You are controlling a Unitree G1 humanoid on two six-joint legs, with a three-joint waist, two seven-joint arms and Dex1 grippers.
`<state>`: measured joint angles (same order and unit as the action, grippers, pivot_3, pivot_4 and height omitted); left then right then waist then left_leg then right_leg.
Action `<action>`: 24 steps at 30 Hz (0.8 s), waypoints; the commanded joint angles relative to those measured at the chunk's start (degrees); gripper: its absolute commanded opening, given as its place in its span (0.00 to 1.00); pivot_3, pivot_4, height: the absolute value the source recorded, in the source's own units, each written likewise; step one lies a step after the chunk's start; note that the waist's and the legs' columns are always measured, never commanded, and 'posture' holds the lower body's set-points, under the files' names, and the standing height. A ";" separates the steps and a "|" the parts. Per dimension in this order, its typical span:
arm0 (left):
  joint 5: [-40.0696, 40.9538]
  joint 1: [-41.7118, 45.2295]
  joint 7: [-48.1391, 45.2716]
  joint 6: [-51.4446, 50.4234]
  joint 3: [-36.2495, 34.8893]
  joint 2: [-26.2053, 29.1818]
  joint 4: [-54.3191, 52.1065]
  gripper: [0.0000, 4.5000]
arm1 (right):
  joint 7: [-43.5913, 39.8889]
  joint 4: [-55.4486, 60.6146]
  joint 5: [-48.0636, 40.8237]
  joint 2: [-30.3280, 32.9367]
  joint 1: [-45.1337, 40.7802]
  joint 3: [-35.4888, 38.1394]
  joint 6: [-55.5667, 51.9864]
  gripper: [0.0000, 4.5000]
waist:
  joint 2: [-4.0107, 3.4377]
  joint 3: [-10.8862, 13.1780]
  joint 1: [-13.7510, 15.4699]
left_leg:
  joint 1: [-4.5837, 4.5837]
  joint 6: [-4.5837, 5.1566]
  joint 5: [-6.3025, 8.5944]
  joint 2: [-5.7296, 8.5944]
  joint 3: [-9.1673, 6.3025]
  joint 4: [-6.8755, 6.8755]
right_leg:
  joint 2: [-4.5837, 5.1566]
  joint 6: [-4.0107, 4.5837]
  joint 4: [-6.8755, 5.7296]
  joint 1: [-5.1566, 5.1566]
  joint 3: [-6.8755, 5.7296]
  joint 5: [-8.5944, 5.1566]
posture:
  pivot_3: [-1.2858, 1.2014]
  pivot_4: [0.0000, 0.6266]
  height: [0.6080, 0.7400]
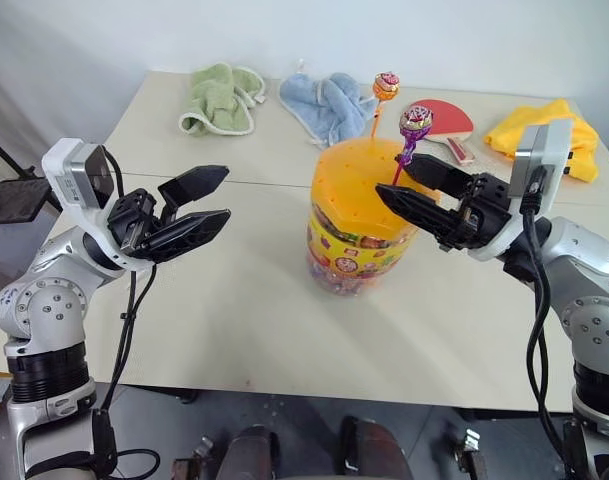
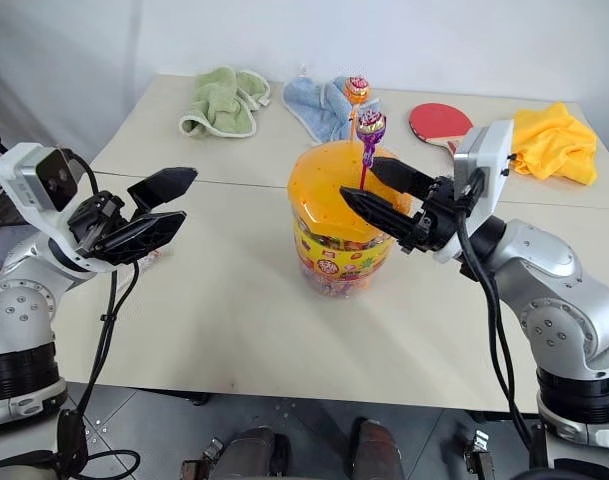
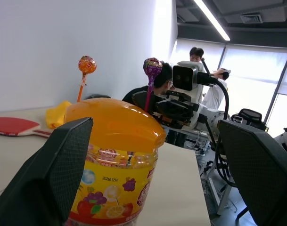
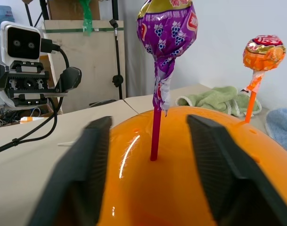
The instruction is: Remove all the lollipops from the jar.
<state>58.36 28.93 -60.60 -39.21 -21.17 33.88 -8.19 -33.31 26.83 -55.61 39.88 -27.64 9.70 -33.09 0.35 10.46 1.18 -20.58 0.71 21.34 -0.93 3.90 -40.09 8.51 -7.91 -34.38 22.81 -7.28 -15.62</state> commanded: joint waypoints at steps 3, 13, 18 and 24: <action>0.12 0.62 -1.22 2.48 0.68 -0.80 -0.25 1.00 | -0.89 0.00 -0.06 -1.72 -0.99 1.00 0.40 0.13 | 0.00 0.00 -0.01 | 0.00 0.00 0.00 -0.01 0.01 0.00 | -0.01 0.00 0.02 0.00 -0.01 0.00 | 0.52 0.24 1.00; -1.23 1.69 -3.97 5.81 2.53 -1.65 -0.31 1.00 | 1.42 -4.84 -11.05 -2.75 -5.84 15.23 1.69 0.00 | 0.00 0.00 0.15 | -0.06 0.00 0.00 0.00 0.01 0.00 | -0.02 0.00 0.15 0.00 -0.04 0.00 | 0.52 0.24 1.00; -9.53 -1.14 -12.12 11.17 7.88 3.60 -1.30 1.00 | -4.01 -11.97 -2.92 13.76 8.74 27.42 -4.83 0.00 | 0.00 0.00 0.76 | -0.18 0.01 0.01 0.03 -0.12 0.08 | -0.01 0.00 0.25 0.00 -0.17 0.00 | 0.52 0.24 1.00; -15.85 -0.98 -17.97 17.92 12.24 5.59 1.31 1.00 | -4.39 -16.87 14.30 24.55 33.61 27.77 -11.43 0.00 | -0.14 -0.05 0.76 | -0.39 0.16 0.08 0.03 0.18 -0.01 | 0.02 -0.01 0.63 0.01 -0.29 0.00 | 0.52 0.24 1.00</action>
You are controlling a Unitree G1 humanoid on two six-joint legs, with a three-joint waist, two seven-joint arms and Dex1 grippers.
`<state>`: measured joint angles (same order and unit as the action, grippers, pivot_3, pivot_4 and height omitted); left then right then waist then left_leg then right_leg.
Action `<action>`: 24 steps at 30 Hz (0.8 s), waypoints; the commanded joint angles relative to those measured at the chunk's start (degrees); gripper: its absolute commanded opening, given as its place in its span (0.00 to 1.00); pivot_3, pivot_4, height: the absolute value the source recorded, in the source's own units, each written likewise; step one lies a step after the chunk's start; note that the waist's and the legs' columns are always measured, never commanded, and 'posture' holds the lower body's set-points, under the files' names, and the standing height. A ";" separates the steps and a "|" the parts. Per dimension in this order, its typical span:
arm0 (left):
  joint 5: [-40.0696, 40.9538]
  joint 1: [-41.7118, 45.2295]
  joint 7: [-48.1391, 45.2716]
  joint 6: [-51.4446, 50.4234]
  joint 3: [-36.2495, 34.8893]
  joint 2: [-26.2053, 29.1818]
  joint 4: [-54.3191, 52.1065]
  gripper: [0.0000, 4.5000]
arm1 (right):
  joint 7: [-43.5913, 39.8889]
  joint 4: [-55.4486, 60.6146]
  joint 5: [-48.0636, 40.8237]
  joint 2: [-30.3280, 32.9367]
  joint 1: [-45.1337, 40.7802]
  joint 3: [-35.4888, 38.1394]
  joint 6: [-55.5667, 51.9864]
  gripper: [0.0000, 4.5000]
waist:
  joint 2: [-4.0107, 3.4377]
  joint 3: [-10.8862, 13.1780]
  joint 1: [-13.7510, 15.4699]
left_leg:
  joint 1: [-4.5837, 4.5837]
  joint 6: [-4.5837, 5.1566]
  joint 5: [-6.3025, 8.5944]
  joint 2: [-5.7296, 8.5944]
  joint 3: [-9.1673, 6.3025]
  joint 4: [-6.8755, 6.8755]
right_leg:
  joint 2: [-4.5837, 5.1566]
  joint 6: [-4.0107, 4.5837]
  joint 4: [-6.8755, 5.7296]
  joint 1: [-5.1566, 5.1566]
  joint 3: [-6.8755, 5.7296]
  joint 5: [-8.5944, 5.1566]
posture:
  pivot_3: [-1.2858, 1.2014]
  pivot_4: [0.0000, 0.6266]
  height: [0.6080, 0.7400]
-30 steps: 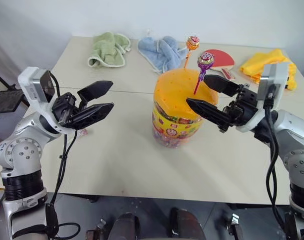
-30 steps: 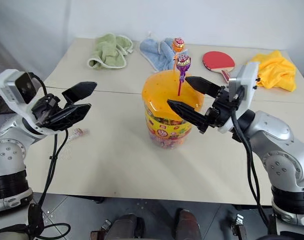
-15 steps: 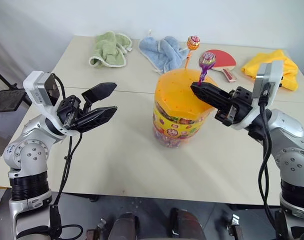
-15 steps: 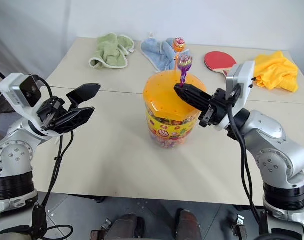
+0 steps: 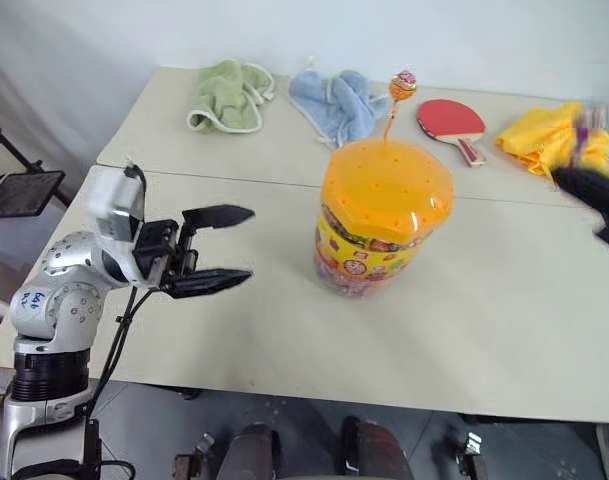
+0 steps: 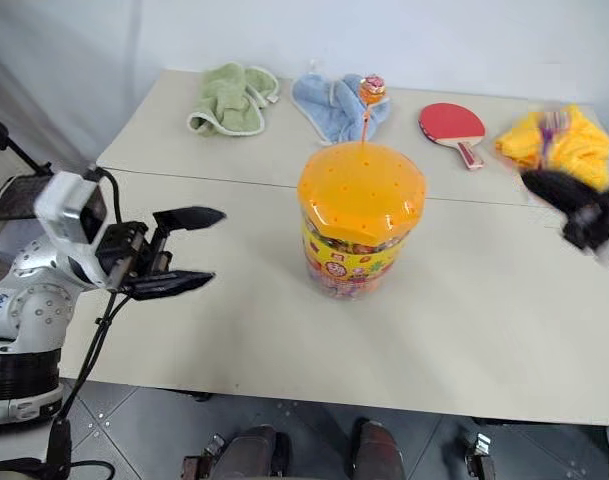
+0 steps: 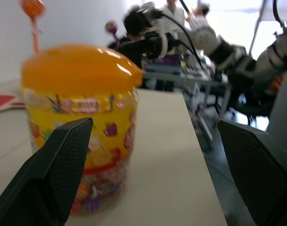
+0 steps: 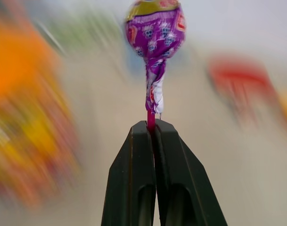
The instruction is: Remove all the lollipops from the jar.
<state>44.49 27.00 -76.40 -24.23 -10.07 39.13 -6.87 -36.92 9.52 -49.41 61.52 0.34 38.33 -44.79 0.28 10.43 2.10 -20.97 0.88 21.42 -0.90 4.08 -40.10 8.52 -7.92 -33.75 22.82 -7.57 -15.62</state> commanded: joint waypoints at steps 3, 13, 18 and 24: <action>-3.24 1.14 -2.44 4.42 2.21 -0.38 0.79 1.00 | 0.11 -1.08 11.91 1.85 9.51 -5.30 -1.67 0.00 | -0.07 -0.03 -0.93 | 0.08 -0.03 -0.09 -0.07 0.15 -0.01 | 0.00 0.00 -0.01 -0.01 0.05 0.00 | 0.52 0.24 1.00; -2.79 1.17 -1.30 3.93 2.16 -0.69 -0.18 1.00 | -4.09 -5.53 21.16 -1.52 11.74 -12.40 4.97 0.22 | -0.21 -0.02 -0.61 | 0.36 -0.06 -0.10 -0.11 0.40 0.06 | -0.01 0.00 -0.11 -0.02 0.30 0.00 | 0.52 0.24 1.00; -0.15 1.61 1.41 1.66 -0.08 -1.15 -0.61 1.00 | -12.75 -4.93 18.94 -2.89 11.92 -6.33 12.82 0.58 | -0.21 -0.02 -0.60 | 0.34 -0.06 -0.10 -0.09 0.38 0.05 | -0.01 0.00 -0.08 -0.02 0.30 0.00 | 0.52 0.24 1.00; 6.42 4.25 11.39 -3.79 -5.69 -4.66 1.77 1.00 | -19.62 0.77 4.50 -5.03 -0.51 0.27 13.79 0.88 | -0.20 -0.01 -0.86 | 0.39 -0.06 -0.10 -0.12 0.34 0.01 | -0.01 -0.02 -0.11 -0.08 0.31 0.01 | 0.52 0.24 1.00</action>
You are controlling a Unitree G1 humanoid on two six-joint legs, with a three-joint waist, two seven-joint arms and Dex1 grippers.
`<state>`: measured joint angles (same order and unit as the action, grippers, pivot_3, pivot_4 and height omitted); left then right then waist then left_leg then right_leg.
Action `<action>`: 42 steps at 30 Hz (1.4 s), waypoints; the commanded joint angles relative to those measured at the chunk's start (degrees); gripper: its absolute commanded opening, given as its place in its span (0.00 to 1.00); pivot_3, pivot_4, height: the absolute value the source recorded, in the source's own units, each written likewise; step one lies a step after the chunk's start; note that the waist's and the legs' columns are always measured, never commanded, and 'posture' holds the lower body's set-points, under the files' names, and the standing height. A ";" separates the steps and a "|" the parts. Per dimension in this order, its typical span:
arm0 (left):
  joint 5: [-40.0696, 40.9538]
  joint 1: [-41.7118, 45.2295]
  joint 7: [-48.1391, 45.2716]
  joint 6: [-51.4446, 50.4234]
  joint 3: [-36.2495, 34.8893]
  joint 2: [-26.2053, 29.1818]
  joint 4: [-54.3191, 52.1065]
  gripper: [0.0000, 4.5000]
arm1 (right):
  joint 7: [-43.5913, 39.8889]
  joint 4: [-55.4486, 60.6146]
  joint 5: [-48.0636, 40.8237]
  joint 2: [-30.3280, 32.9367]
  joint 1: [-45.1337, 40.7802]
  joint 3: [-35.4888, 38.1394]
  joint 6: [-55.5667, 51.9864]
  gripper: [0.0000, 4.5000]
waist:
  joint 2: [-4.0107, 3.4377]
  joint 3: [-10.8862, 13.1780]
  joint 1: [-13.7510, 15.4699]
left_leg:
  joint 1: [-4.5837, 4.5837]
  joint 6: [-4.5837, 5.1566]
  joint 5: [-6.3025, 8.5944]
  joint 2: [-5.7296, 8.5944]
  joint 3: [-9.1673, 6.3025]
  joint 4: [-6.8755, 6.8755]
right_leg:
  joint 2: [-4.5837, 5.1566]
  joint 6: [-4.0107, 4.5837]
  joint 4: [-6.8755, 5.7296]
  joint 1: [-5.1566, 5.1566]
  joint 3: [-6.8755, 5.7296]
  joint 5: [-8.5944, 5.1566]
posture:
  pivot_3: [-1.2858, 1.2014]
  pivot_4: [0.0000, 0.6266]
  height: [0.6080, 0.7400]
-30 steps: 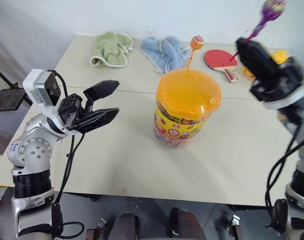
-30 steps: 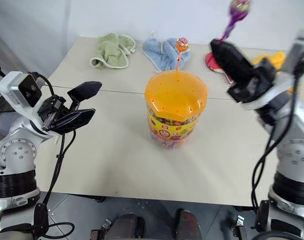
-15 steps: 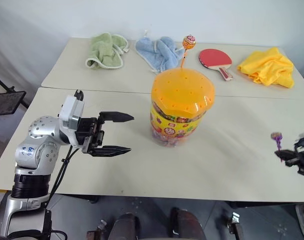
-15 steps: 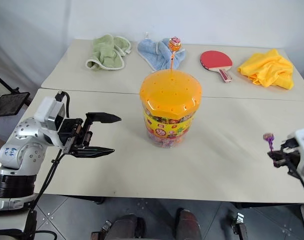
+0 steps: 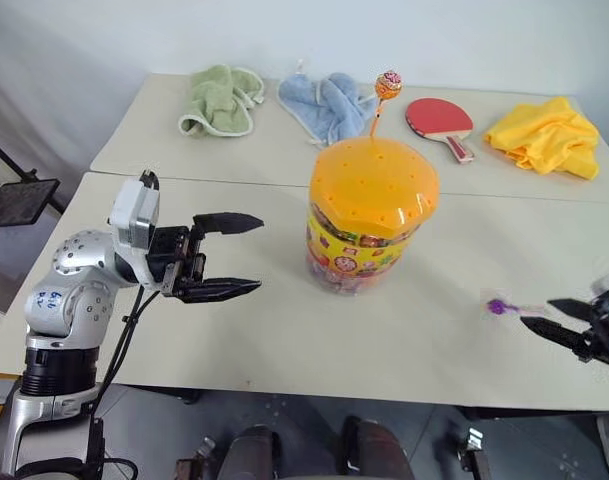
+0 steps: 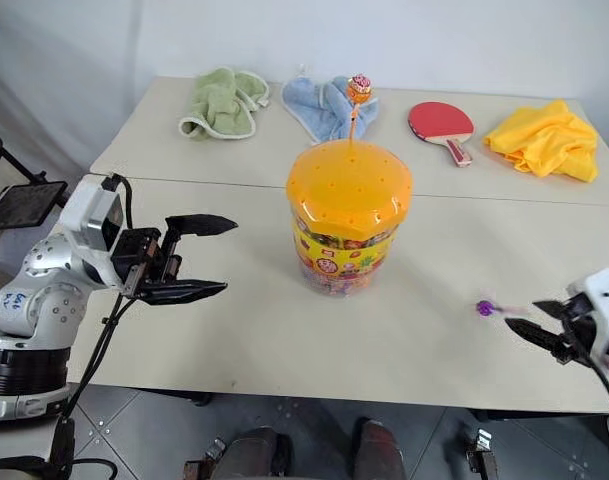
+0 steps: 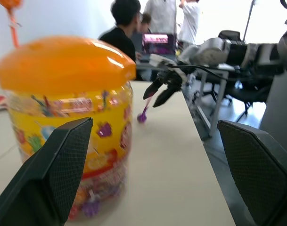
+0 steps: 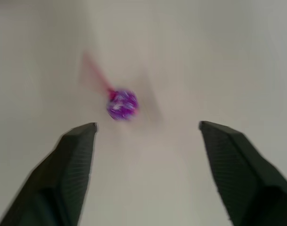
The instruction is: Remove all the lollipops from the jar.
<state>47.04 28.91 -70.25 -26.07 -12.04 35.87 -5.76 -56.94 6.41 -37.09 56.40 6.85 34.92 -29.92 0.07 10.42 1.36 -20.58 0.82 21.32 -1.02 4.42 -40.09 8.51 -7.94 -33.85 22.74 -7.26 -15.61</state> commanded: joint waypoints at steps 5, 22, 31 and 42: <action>7.72 6.63 14.09 -5.47 -7.71 -4.96 4.48 1.00 | 11.92 5.23 -22.50 -3.10 -31.15 -2.81 -12.42 0.88 | -0.03 0.02 -0.36 | 0.19 -0.02 -0.01 -0.04 -0.39 0.01 | -0.01 0.00 -0.18 -0.02 0.11 0.00 | 0.52 0.24 1.00; 8.77 6.71 17.21 -5.92 -8.68 -8.99 4.06 1.00 | 27.85 -6.58 -11.34 -20.43 -66.23 -26.97 -26.27 0.88 | -0.03 0.03 -1.08 | -0.72 -0.12 0.05 0.09 -0.55 -0.01 | 0.01 -0.07 -0.44 0.68 -0.43 0.04 | 0.52 0.24 1.00; 8.74 6.21 17.29 -5.25 -8.75 -9.63 3.69 1.00 | 23.49 -10.90 -6.07 -23.68 -69.37 -28.98 -23.65 0.69 | -0.03 0.02 -1.85 | -0.66 -0.12 0.02 0.08 -0.47 -0.09 | 0.02 -0.07 -0.59 0.70 -0.34 0.04 | 0.52 0.24 1.00; 10.53 7.29 16.27 -5.46 -9.39 -10.70 4.62 1.00 | 19.80 -12.98 -2.07 -24.69 -69.61 -28.01 -18.20 0.01 | -0.03 0.02 -2.42 | -0.65 -0.13 0.02 0.08 -0.48 -0.09 | 0.02 -0.07 -0.65 0.72 -0.34 0.04 | 0.52 0.24 1.00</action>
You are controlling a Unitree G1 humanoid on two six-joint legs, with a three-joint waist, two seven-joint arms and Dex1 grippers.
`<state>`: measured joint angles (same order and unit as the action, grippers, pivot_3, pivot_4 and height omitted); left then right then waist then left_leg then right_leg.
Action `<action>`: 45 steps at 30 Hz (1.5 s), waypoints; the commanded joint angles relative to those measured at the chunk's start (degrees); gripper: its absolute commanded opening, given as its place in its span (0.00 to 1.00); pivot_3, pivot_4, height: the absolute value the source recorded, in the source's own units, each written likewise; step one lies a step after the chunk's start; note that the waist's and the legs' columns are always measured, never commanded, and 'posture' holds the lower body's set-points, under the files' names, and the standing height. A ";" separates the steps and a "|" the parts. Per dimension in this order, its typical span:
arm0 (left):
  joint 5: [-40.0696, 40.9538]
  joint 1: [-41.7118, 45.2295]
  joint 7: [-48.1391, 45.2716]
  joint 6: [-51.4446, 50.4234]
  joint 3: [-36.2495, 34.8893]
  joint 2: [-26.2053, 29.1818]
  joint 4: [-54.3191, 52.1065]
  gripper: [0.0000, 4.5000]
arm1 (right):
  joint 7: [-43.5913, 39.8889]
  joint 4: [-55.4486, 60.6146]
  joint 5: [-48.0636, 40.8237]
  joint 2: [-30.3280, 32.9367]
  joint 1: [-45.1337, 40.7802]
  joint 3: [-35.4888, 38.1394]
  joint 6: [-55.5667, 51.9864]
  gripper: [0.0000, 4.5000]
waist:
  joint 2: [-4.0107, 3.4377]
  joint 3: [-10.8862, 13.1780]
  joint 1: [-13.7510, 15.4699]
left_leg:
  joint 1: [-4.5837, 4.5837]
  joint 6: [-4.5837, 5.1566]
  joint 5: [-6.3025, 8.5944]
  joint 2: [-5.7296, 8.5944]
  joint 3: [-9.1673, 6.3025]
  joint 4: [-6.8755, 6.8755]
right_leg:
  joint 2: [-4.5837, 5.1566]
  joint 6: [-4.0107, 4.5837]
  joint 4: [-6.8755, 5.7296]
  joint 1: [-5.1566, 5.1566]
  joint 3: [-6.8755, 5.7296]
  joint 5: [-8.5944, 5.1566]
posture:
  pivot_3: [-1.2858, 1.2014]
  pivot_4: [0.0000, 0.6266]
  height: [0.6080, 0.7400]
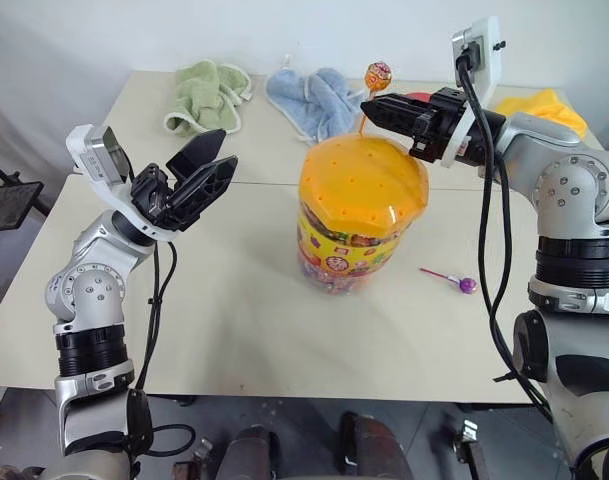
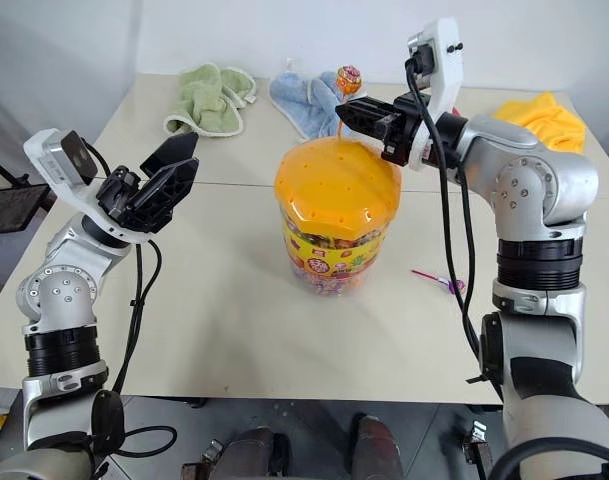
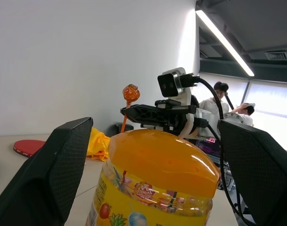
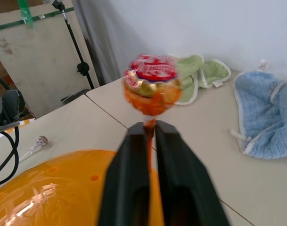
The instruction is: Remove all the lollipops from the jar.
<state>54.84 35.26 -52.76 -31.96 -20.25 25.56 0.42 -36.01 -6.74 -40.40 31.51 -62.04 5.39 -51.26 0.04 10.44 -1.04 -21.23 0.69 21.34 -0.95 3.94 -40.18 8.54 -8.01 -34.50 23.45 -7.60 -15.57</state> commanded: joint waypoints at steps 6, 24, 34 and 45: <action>5.73 2.04 -2.36 0.12 -1.61 -1.21 -1.34 1.00 | -10.49 1.62 -1.79 3.70 3.02 9.35 11.64 0.01 | 0.00 0.00 0.27 | -0.03 0.00 0.00 0.02 -0.07 0.03 | 0.01 0.00 0.01 0.01 -0.02 0.00 | 0.52 0.24 1.00; -13.00 -2.56 -27.63 11.23 14.86 8.17 0.08 1.00 | -18.99 2.57 14.50 37.54 58.34 26.19 8.82 0.01 | -0.01 -0.01 2.09 | 0.04 0.04 0.00 -0.05 0.64 0.07 | 0.01 0.00 0.44 0.00 0.14 0.00 | 0.52 0.24 1.00; -17.93 -3.33 -29.41 14.51 15.46 10.97 2.45 1.00 | -19.19 4.72 18.25 30.10 72.52 26.79 15.38 0.17 | -0.09 -0.05 2.30 | 0.15 0.11 -0.05 -0.07 0.82 0.08 | 0.00 0.00 0.49 0.01 0.35 0.00 | 0.52 0.24 1.00; -25.60 -3.28 -24.10 19.80 14.59 13.73 9.24 1.00 | -29.17 10.93 9.86 21.51 74.44 41.08 33.90 0.99 | -0.07 -0.04 2.50 | 0.14 0.12 -0.05 -0.04 0.74 0.07 | -0.01 0.00 0.53 -0.04 0.31 0.00 | 0.52 0.24 1.00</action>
<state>30.71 32.14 -78.29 -14.42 -4.20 38.75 9.38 -63.73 0.95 -27.37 53.23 13.70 43.43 -21.49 -0.03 10.40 1.46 -21.08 0.81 21.29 -0.99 4.67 -40.11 8.53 -8.01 -33.98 23.41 -7.30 -15.57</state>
